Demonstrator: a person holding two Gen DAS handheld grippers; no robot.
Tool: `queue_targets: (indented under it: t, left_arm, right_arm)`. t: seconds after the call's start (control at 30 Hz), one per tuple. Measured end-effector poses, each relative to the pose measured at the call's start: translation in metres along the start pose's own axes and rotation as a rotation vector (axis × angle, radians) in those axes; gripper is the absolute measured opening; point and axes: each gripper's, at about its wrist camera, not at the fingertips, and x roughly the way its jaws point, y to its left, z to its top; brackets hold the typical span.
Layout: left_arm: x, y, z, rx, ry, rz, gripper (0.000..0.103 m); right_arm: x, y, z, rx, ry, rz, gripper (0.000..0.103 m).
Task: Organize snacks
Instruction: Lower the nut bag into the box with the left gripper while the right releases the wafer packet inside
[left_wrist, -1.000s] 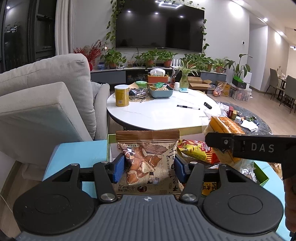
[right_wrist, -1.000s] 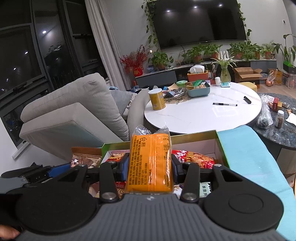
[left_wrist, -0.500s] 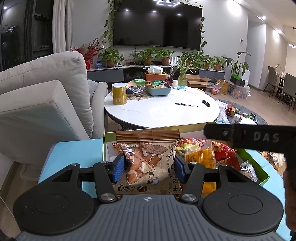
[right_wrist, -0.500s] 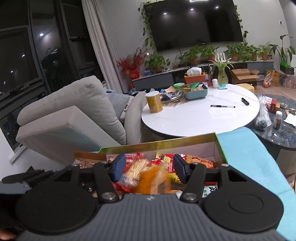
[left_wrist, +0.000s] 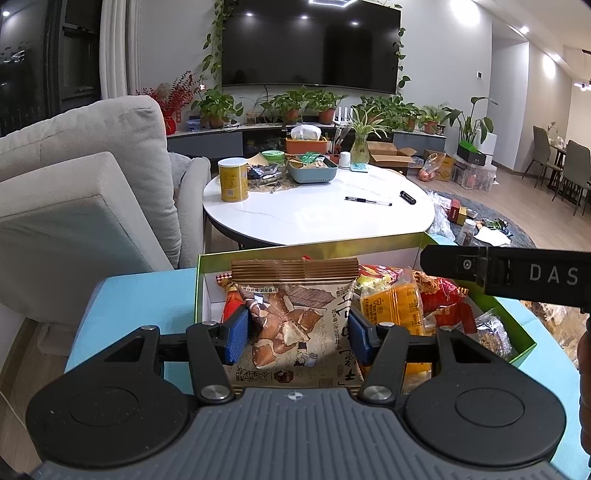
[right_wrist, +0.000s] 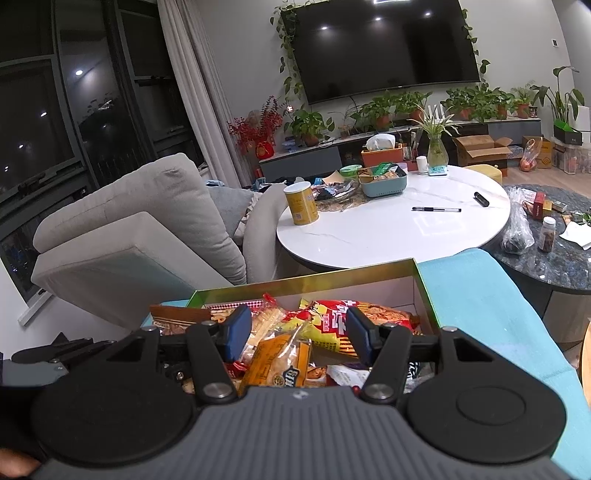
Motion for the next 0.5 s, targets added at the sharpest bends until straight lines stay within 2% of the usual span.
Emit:
queue_targets:
  t: [0.2, 0.23, 0.33, 0.4, 0.5]
  left_arm:
    - [0.007, 0.001, 0.001, -0.010, 0.020, -0.003, 0.054]
    - [0.007, 0.002, 0.001, -0.016, 0.023, -0.001, 0.060]
    - [0.004, 0.005, 0.001, -0.023, 0.008, 0.010, 0.066]
    - [0.001, 0.005, 0.001, -0.020, -0.001, 0.016, 0.074]
    - [-0.004, 0.004, 0.001, -0.015, -0.019, 0.030, 0.076]
  right_arm:
    - [0.001, -0.001, -0.002, 0.006, 0.003, -0.006, 0.067]
    - [0.001, -0.001, -0.002, 0.005, 0.005, -0.005, 0.067]
    - [0.000, -0.001, -0.003, 0.005, 0.002, -0.009, 0.067]
    - [-0.001, -0.002, -0.003, 0.007, 0.001, -0.012, 0.067]
    - [-0.002, -0.003, -0.004, 0.007, 0.003, -0.013, 0.067]
